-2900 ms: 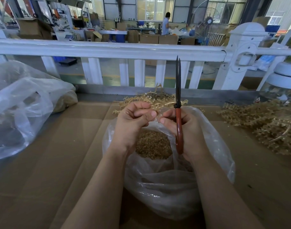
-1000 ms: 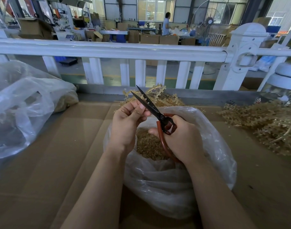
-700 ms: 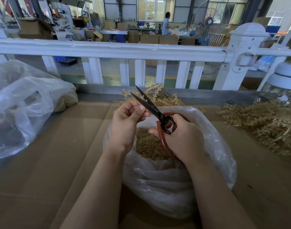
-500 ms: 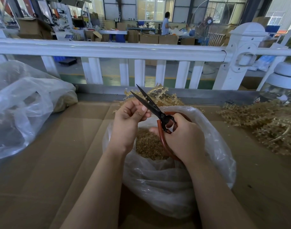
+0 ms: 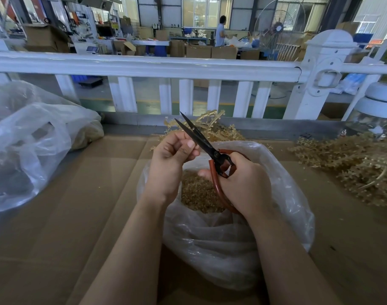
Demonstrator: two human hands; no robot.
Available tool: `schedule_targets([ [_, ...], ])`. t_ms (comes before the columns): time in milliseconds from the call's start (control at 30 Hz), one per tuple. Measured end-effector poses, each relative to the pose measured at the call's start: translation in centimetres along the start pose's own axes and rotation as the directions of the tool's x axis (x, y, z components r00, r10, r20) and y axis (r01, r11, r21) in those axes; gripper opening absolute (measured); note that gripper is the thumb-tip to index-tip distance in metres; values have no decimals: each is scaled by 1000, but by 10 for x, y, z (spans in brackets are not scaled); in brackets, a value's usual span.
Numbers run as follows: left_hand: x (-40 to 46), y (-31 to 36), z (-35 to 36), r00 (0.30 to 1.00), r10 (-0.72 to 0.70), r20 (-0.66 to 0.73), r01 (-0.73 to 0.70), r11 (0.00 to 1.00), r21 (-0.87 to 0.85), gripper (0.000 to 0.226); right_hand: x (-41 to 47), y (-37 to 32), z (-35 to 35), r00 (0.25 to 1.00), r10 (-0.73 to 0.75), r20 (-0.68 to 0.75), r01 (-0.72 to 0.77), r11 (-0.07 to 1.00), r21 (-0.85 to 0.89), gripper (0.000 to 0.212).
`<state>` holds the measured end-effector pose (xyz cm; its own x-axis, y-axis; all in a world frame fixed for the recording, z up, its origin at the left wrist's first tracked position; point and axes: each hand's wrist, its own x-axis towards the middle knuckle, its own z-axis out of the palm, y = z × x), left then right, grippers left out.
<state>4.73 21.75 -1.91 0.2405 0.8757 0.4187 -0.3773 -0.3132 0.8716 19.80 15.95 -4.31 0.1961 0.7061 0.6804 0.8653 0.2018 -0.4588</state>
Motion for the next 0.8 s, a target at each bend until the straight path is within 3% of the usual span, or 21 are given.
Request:
schedule_targets([
  [167,0,-1,2,999,1,40,-4,997,80,21,0,0,-2,1000,25,6,-25,999,-28,68],
  [400,0,-4,0,996,-17,93,13,999,34,21,0,-3,-3,996,65,54,-68,996,56,77],
  [667,0,-4,0,997,-18,71,15,999,51,21,-1,0,0,1000,22,18,-23,999,31,59],
  [800,0,-3,-1,998,-37,56,35,999,42,21,-2,1,1,998,42,42,-44,998,53,61],
])
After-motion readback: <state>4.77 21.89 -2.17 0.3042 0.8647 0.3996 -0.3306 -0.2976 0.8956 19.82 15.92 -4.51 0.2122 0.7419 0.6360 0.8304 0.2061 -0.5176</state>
